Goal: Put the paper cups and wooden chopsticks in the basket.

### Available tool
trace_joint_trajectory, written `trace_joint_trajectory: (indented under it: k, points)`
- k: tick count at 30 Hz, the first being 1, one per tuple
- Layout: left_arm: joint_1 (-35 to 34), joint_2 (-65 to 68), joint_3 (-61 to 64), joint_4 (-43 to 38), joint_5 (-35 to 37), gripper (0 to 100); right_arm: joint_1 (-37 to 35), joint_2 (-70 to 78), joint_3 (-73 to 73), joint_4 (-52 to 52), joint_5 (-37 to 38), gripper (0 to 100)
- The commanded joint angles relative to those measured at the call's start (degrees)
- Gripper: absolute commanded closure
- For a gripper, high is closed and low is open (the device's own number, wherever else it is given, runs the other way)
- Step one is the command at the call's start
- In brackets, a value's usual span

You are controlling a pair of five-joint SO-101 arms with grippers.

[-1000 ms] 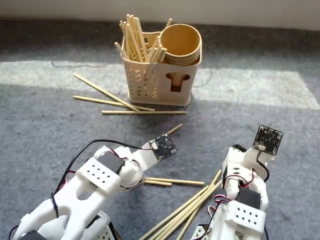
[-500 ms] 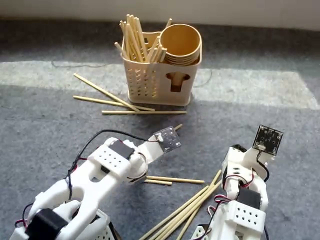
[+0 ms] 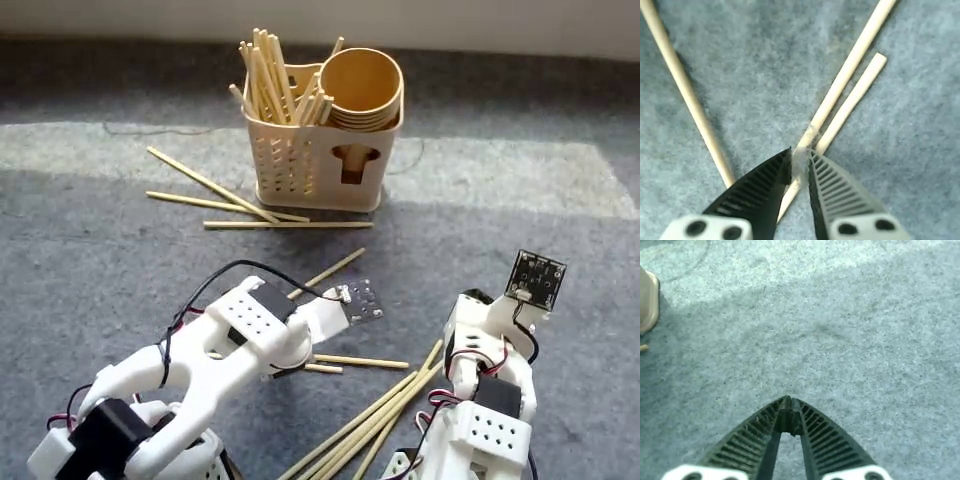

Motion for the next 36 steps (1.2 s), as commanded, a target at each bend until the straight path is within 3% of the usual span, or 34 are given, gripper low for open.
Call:
trace_joint_trajectory:
  k: [1, 12, 18, 36]
  points:
    - [1.5, 0.1, 0.7, 1.4, 0.4, 93, -0.6, -0.6, -2.2, -1.5, 0.6, 99.1]
    - [2.3, 0.1, 0.8, 3.6, 3.3, 92, -0.6, -0.6, -2.2, -1.5, 0.6, 99.1]
    - [1.3, 0.1, 0.4, 3.7, 8.5, 79, -0.6, -0.6, -2.2, -1.5, 0.6, 99.1]
    - [1.3, 0.7, 0.3, 2.5, 9.0, 82, -0.6, -0.6, -2.2, -1.5, 0.7, 99.1]
